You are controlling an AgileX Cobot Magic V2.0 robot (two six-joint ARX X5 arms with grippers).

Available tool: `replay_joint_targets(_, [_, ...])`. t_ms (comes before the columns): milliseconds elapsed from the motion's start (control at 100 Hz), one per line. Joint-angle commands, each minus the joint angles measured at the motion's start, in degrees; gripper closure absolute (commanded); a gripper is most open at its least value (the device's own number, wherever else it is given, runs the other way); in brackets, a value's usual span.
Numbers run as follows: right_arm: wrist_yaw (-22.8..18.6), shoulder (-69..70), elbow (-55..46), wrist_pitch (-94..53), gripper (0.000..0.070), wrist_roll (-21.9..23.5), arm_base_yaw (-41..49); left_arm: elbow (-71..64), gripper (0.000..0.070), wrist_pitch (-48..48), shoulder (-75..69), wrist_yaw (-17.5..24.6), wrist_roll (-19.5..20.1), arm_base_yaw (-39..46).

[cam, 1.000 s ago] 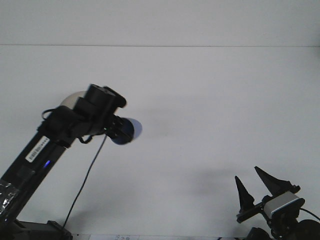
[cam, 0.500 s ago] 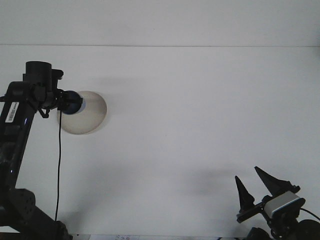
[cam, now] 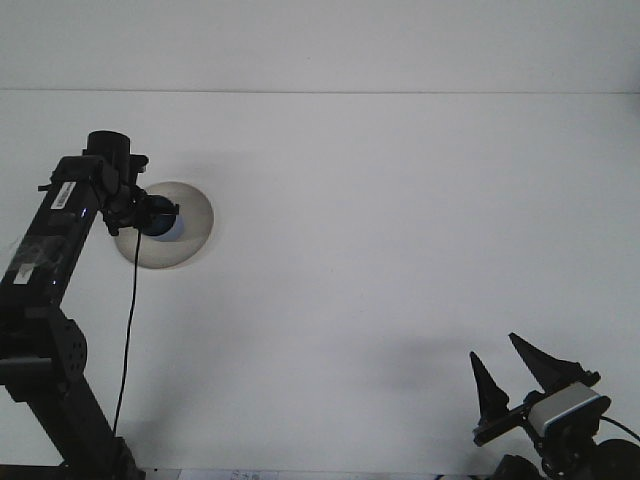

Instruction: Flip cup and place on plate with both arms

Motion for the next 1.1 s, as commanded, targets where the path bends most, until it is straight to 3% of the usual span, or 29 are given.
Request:
replay_joint_targets(0, [0.0,-0.2,0.2,0.4,0.0257,0.6,0.5,1.2,0.0692,0.5,1.4,0.0,-1.1,0.1])
replay_joint_targets(180, [0.0,-0.2,0.2,0.5,0.0257,0.6,0.5,1.2,0.0668,0.5,1.4,0.0,-1.9,0.1])
replay_joint_targets(230, [0.0,-0.2,0.2,0.4,0.0257,0.6,0.5,1.2,0.0571,0.8,1.4,0.0,-2.4,0.1])
replay_joint_targets(350, [0.0,-0.2,0.2,0.4,0.0257,1.0,0.5,1.9,0.0167,1.2,1.3,0.0,-3.0,0.1])
replay_joint_targets(410, [0.0,-0.2,0.2,0.4,0.0257,1.3,0.5,2.9,0.0082,1.0,1.3,0.0,-4.2,0.1])
replay_joint_targets(750, [0.0,-0.2,0.2,0.4,0.0257,1.5,0.5,14.4,0.0075,-4.5,-2.5,0.1,-5.4,0.1])
replay_joint_targets(1090, [1.7,-0.2,0.2,0.5,0.0256,0.3,0.5,14.5,0.0076,-4.5,-25.5,0.2,-6.9,0.1])
